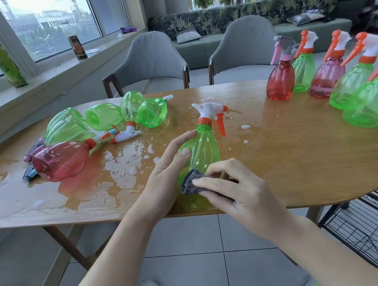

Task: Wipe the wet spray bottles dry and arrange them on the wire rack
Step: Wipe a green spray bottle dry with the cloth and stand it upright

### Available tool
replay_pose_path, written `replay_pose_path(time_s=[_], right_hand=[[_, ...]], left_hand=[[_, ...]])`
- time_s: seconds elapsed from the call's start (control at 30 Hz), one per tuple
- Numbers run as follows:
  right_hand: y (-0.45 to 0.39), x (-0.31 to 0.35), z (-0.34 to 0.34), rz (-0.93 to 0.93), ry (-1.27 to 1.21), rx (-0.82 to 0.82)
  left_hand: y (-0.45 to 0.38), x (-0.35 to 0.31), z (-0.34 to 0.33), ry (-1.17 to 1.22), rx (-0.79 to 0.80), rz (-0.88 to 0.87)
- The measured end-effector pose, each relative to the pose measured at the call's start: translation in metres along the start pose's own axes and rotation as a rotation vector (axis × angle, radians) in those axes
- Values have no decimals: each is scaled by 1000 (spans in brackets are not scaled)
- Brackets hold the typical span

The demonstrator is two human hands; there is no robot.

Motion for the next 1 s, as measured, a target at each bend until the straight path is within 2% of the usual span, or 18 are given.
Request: replay_pose_path(time_s=[0.07,0.17,0.33,0.5,0.57,0.73,1.0], right_hand=[[-2,-2,1,16,24,6],[-9,-8,5,-48,26,-73],[-23,-23,10,-242,-1,-212],[-22,-37,11,-489,-189,-287],[-16,-34,6,-499,-229,-270],[-12,-21,4,-393,-175,-207],[-17,-20,6,-420,-184,-241]], left_hand=[[0,1,2,19,8,11],[1,2,4,70,39,22],[4,3,8,66,103,-1],[2,3,10,113,128,21],[2,4,11,134,102,22],[-6,11,12,50,16,12],[-6,13,4,4,-23,-27]])
Point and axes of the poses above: each hand's wrist, its own y-axis away from the middle knuckle, its own z-axis out of the back of the hand, x = y × z, the point moved 2 cm from there along -y, towards the middle knuckle, and after that the axes turned 3 degrees about -x, right-handed, at the moved point
